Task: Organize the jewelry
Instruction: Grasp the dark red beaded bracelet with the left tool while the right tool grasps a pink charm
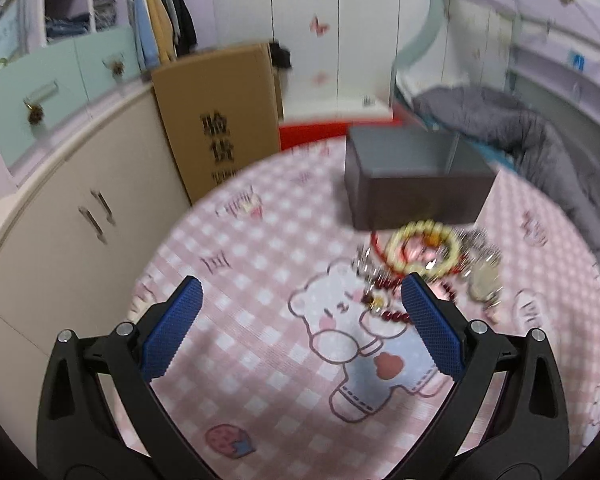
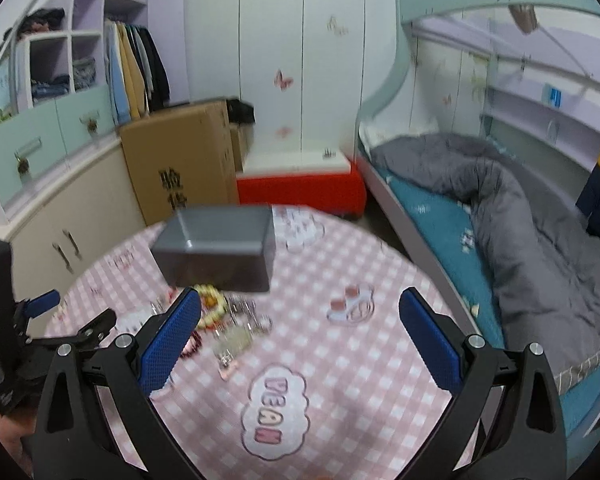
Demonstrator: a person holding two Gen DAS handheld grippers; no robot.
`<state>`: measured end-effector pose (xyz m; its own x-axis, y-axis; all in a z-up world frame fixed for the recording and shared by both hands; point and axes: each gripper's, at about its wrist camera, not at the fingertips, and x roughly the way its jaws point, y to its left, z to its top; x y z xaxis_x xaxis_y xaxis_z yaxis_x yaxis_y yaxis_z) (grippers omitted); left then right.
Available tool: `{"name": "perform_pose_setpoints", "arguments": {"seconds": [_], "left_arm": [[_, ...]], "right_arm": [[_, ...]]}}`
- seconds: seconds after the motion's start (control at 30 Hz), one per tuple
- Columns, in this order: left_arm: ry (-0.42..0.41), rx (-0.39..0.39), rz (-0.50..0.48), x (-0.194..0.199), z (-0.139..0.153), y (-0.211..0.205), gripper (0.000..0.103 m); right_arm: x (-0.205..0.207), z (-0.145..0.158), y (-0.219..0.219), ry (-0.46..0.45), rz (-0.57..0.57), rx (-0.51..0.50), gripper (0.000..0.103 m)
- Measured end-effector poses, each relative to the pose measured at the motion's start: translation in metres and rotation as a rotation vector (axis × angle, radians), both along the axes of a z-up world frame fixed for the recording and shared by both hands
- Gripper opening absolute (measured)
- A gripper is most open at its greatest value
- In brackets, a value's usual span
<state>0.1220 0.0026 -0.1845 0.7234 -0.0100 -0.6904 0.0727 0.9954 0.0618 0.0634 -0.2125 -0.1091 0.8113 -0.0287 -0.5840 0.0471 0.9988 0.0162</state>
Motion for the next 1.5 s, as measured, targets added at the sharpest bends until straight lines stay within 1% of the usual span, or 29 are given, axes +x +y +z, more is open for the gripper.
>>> {"name": "perform_pose_setpoints", "arguments": {"seconds": [0.1, 0.2, 0.3, 0.33, 0.37, 0.4, 0.43, 0.47, 0.5, 0.53, 0.57, 0.6, 0.67, 0.7, 0.8, 0.97, 1.1, 1.2, 1.27, 1.33, 1.37, 1.43, 1.47, 1.5], "left_arm": [[0.048, 0.006, -0.007, 0.013, -0.016, -0.003, 0.097], [0.091, 0.047, -0.016, 0.025, -0.03, -0.009, 0.097], [0.124, 0.058, -0.039, 0.032, -0.041, -0.014, 0.096], [0.138, 0.053, -0.057, 0.033, -0.043, -0.015, 0.089], [0.139, 0.04, -0.075, 0.033, -0.043, -0.016, 0.08], [0.141, 0.01, -0.105, 0.034, -0.042, -0.016, 0.073], [0.143, -0.016, -0.132, 0.034, -0.042, -0.017, 0.059], [0.141, -0.024, -0.149, 0.033, -0.042, -0.019, 0.043], [0.135, -0.021, -0.178, 0.031, -0.041, -0.023, 0.033], [0.133, -0.02, -0.193, 0.029, -0.04, -0.026, 0.019], [0.133, -0.026, -0.202, 0.026, -0.04, -0.028, 0.01], [0.132, -0.035, -0.207, 0.024, -0.039, -0.029, 0.009], [0.13, -0.078, -0.21, 0.019, -0.036, -0.026, 0.008], [0.119, -0.121, -0.211, 0.014, -0.033, -0.021, 0.008], [0.08, -0.168, -0.213, 0.001, -0.02, -0.014, 0.008], [0.021, -0.212, -0.227, -0.018, 0.002, -0.005, 0.008], [-0.033, -0.247, -0.258, -0.031, 0.019, 0.003, 0.008], [-0.069, -0.248, -0.274, -0.041, 0.031, 0.005, 0.008], [-0.084, -0.256, -0.278, -0.045, 0.038, 0.007, 0.008], [-0.097, -0.258, -0.277, -0.048, 0.043, 0.008, 0.008], [-0.103, -0.252, -0.276, -0.049, 0.044, 0.008, 0.008], [-0.103, -0.251, -0.274, -0.05, 0.044, 0.009, 0.008], [-0.1, -0.253, -0.272, -0.05, 0.044, 0.009, 0.008], [-0.098, -0.253, -0.268, -0.05, 0.042, 0.01, 0.008]], "right_arm": [[0.006, -0.016, -0.002, 0.047, 0.002, 0.01, 0.095], [0.011, -0.03, -0.003, 0.085, 0.01, 0.015, 0.095], [0.017, -0.043, -0.004, 0.121, 0.016, 0.019, 0.095], [0.019, -0.048, -0.005, 0.14, 0.018, 0.023, 0.095], [0.02, -0.052, -0.008, 0.152, 0.019, 0.027, 0.095], [0.02, -0.057, -0.01, 0.166, 0.018, 0.033, 0.095], [0.02, -0.062, -0.012, 0.181, 0.019, 0.041, 0.095], [0.02, -0.066, -0.013, 0.192, 0.021, 0.049, 0.095], [0.019, -0.069, -0.015, 0.204, 0.024, 0.061, 0.095], [0.017, -0.072, -0.016, 0.214, 0.028, 0.074, 0.095], [0.016, -0.073, -0.016, 0.219, 0.035, 0.084, 0.095], [0.016, -0.073, -0.016, 0.223, 0.043, 0.087, 0.095], [0.016, -0.073, -0.014, 0.229, 0.061, 0.085, 0.095], [0.016, -0.074, -0.013, 0.233, 0.072, 0.088, 0.095], [0.018, -0.077, -0.005, 0.246, 0.114, 0.104, 0.095], [0.022, -0.08, 0.011, 0.255, 0.166, 0.094, 0.095], [0.024, -0.084, 0.021, 0.264, 0.193, 0.08, 0.095], [0.026, -0.085, 0.026, 0.262, 0.21, 0.079, 0.095], [0.03, -0.085, 0.029, 0.252, 0.221, 0.075, 0.093], [0.039, -0.086, 0.033, 0.256, 0.229, 0.08, 0.082], [0.042, -0.088, 0.034, 0.259, 0.236, 0.086, 0.079], [0.05, -0.093, 0.039, 0.278, 0.252, 0.09, 0.063], [0.053, -0.098, 0.042, 0.291, 0.264, 0.084, 0.058], [0.054, -0.102, 0.045, 0.301, 0.272, 0.067, 0.046]]}}
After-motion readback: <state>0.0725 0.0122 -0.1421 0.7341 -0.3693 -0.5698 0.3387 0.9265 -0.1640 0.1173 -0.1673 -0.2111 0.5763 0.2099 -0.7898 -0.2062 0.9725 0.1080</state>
